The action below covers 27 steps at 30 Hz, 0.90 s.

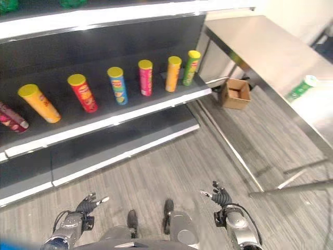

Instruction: Put the goods on the table back onto the shelves and tidy them up.

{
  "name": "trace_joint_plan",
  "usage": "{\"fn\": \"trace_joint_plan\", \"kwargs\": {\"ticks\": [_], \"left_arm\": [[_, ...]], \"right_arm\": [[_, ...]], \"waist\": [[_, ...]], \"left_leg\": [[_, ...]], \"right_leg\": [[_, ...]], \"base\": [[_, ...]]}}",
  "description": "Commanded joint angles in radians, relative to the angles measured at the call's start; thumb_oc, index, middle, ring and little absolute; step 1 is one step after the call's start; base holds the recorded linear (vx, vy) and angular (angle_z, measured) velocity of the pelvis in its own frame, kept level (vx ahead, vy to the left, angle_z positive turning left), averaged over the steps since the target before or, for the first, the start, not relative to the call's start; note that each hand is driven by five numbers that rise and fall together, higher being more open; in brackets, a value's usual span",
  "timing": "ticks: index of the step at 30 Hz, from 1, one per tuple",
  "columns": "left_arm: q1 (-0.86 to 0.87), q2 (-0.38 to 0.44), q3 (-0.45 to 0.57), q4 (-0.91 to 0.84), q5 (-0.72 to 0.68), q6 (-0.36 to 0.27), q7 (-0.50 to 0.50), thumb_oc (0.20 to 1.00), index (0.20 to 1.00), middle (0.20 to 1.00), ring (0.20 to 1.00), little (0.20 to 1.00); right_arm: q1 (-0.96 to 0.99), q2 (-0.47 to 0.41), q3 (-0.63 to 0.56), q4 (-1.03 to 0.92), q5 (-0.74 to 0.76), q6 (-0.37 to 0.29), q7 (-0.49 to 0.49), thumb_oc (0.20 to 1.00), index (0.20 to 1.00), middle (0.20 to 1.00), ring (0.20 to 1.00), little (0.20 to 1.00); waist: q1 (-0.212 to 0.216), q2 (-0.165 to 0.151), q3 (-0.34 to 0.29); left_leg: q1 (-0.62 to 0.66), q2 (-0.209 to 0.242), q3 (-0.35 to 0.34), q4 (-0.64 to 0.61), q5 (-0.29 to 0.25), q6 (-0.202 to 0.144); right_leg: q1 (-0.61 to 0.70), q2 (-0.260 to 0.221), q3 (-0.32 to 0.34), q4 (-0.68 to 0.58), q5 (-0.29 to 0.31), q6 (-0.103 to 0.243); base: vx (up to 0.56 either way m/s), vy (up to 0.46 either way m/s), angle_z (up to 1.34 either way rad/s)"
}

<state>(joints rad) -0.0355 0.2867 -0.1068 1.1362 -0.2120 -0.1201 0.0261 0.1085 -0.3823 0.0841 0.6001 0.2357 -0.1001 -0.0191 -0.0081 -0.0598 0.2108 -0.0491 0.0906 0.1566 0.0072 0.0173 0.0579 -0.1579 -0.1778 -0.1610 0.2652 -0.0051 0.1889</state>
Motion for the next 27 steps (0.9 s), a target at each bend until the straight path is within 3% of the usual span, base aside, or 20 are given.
{"fn": "trace_joint_plan", "kwargs": {"ticks": [1, 4, 6, 7, 9, 10, 12, 14, 15, 17, 20, 21, 22, 23, 27], "left_arm": [[0.047, 0.048, 0.048, -0.025, 0.03, -0.005, 0.005, 1.0, 1.0, 1.0, 1.0, 1.0], [0.055, 0.059, 0.067, -0.025, 0.025, -0.007, 0.006, 1.0, 1.0, 1.0, 1.0, 1.0], [0.058, 0.062, 0.074, -0.025, 0.022, -0.008, 0.008, 1.0, 1.0, 1.0, 1.0, 1.0], [0.058, 0.071, 0.087, -0.025, 0.014, -0.014, 0.015, 1.0, 1.0, 1.0, 1.0, 1.0], [0.066, 0.073, 0.092, -0.029, 0.012, -0.016, 0.019, 1.0, 1.0, 1.0, 1.0, 1.0], [0.074, 0.076, 0.091, -0.04, 0.003, -0.019, 0.016, 1.0, 1.0, 1.0, 1.0, 1.0], [0.072, 0.065, 0.104, -0.044, -0.005, -0.016, 0.023, 1.0, 1.0, 1.0, 1.0, 1.0], [0.075, 0.058, 0.113, -0.049, -0.017, -0.017, 0.028, 1.0, 1.0, 1.0, 1.0, 1.0], [0.076, 0.038, 0.114, -0.063, -0.044, -0.017, 0.036, 1.0, 1.0, 1.0, 1.0, 1.0], [0.075, 0.015, 0.102, -0.074, -0.05, -0.018, 0.041, 1.0, 1.0, 1.0, 1.0, 1.0], [0.075, 0.014, 0.102, -0.074, -0.05, -0.018, 0.041, 1.0, 1.0, 1.0, 1.0, 1.0], [0.06, -0.03, 0.043, -0.07, -0.015, -0.011, 0.039, 1.0, 1.0, 1.0, 1.0, 1.0], [0.053, -0.032, 0.03, -0.062, -0.001, -0.009, 0.036, 1.0, 1.0, 1.0, 1.0, 1.0], [0.052, -0.036, 0.022, -0.06, 0.006, -0.01, 0.037, 1.0, 1.0, 1.0, 1.0, 1.0], [0.047, -0.035, -0.022, -0.053, 0.061, -0.005, 0.022, 1.0, 1.0, 1.0, 1.0, 1.0]], "right_arm": [[-0.047, -0.083, -0.038, -0.109, 0.009, -0.064, -0.021, 1.0, 1.0, 1.0, 1.0, 1.0], [-0.022, -0.113, -0.08, -0.209, 0.044, -0.073, 0.0, 1.0, 1.0, 1.0, 1.0, 1.0], [-0.007, -0.123, -0.105, -0.242, 0.054, -0.076, 0.004, 1.0, 1.0, 1.0, 1.0, 1.0], [-0.003, -0.14, -0.135, -0.283, 0.058, -0.082, -0.003, 1.0, 1.0, 1.0, 1.0, 1.0], [-0.008, -0.145, -0.144, -0.288, 0.055, -0.085, -0.012, 1.0, 1.0, 1.0, 1.0, 1.0], [-0.024, -0.143, -0.143, -0.266, 0.034, -0.083, -0.036, 1.0, 1.0, 1.0, 1.0, 1.0], [-0.021, -0.132, -0.148, -0.251, -0.003, -0.068, -0.067, 1.0, 1.0, 1.0, 1.0, 1.0], [-0.004, -0.122, -0.158, -0.259, -0.015, -0.063, -0.076, 1.0, 1.0, 1.0, 1.0, 1.0], [0.014, -0.103, -0.174, -0.256, -0.027, -0.066, -0.108, 1.0, 1.0, 1.0, 1.0, 1.0], [0.016, -0.082, -0.185, -0.252, -0.026, -0.074, -0.143, 1.0, 1.0, 1.0, 1.0, 1.0], [0.016, -0.082, -0.185, -0.252, -0.026, -0.074, -0.143, 1.0, 1.0, 1.0, 1.0, 1.0], [-0.01, -0.071, -0.18, -0.252, -0.01, -0.087, -0.184, 1.0, 1.0, 1.0, 1.0, 1.0], [-0.017, -0.073, -0.178, -0.245, -0.013, -0.087, -0.188, 1.0, 1.0, 1.0, 1.0, 1.0], [-0.022, -0.076, -0.176, -0.243, -0.015, -0.088, -0.187, 1.0, 1.0, 1.0, 1.0, 1.0], [-0.057, -0.089, -0.171, -0.194, -0.039, -0.08, -0.214, 1.0, 1.0, 1.0, 1.0, 1.0]], "waist": [[0.027, -0.033, -0.013], [0.034, -0.055, -0.037], [0.032, -0.064, -0.04], [0.03, -0.078, -0.043], [0.037, -0.084, -0.045], [0.053, -0.09, -0.048], [0.055, -0.08, -0.047], [0.051, -0.069, -0.05], [0.04, -0.044, -0.049], [0.028, -0.018, -0.045], [0.027, -0.017, -0.044], [0.029, -0.019, -0.002], [0.029, -0.019, -0.005], [0.025, -0.013, -0.011], [0.012, 0.017, -0.028]], "left_leg": [[-0.054, 0.0, -0.056, 0.046, -0.066, -0.084], [-0.069, 0.03, -0.014, 0.05, -0.064, -0.104], [-0.068, 0.037, -0.005, 0.046, -0.06, -0.112], [-0.069, 0.054, 0.01, 0.046, -0.054, -0.135], [-0.063, 0.067, 0.025, 0.044, -0.05, -0.149], [-0.052, 0.099, 0.05, 0.035, -0.041, -0.174], [-0.042, 0.145, 0.042, 0.018, -0.009, -0.2], [-0.035, 0.168, 0.04, 0.01, 0.005, -0.212], [-0.028, 0.195, 0.024, -0.002, 0.031, -0.221], [-0.03, 0.211, 0.02, -0.001, 0.056, -0.23], [-0.03, 0.212, 0.018, 0.0, 0.056, -0.231], [-0.106, 0.016, -0.086, 0.146, -0.061, -0.18], [-0.123, -0.045, -0.107, 0.141, -0.077, -0.161], [-0.123, -0.075, -0.112, 0.122, -0.082, -0.145], [-0.067, -0.1, -0.113, 0.041, -0.068, -0.105]], "right_leg": [[0.071, -0.106, 0.004, -0.112, 0.081, -0.023], [0.079, -0.195, -0.026, -0.154, 0.217, 0.015], [0.069, -0.198, -0.009, -0.16, 0.245, 0.023], [0.072, -0.19, 0.003, -0.201, 0.267, 0.052], [0.085, -0.184, -0.023, -0.231, 0.265, 0.062], [0.096, -0.167, -0.08, -0.267, 0.216, 0.069], [0.112, -0.114, -0.086, -0.292, 0.128, 0.048], [0.12, -0.084, -0.085, -0.298, 0.102, 0.036], [0.135, -0.035, -0.088, -0.311, 0.058, 0.008], [0.155, -0.004, -0.101, -0.34, 0.039, -0.007], [0.157, -0.002, -0.103, -0.342, 0.039, -0.007], [0.169, 0.009, -0.092, -0.35, 0.029, -0.043], [0.16, 0.015, -0.091, -0.349, 0.035, -0.041], [0.147, 0.023, -0.089, -0.346, 0.038, -0.039], [0.132, 0.053, -0.065, -0.321, 0.031, -0.042]], "base": [[-0.08, -0.219, -1.23], [-0.01, -0.247, -0.81], [0.0, -0.256, -0.34], [-0.02, -0.341, -0.45], [0.0, -0.36, -0.61], [0.04, -0.389, -0.54], [0.08, -0.49, -0.27], [0.09, -0.314, -0.17], [0.08, -0.299, -0.14], [0.06, -0.254, 0.01], [-0.01, -0.113, 0.16], [-0.05, -0.283, 0.12], [-0.06, -0.272, 0.12], [-0.02, 0.001, 0.39], [0.01, 0.103, -0.3]]}}
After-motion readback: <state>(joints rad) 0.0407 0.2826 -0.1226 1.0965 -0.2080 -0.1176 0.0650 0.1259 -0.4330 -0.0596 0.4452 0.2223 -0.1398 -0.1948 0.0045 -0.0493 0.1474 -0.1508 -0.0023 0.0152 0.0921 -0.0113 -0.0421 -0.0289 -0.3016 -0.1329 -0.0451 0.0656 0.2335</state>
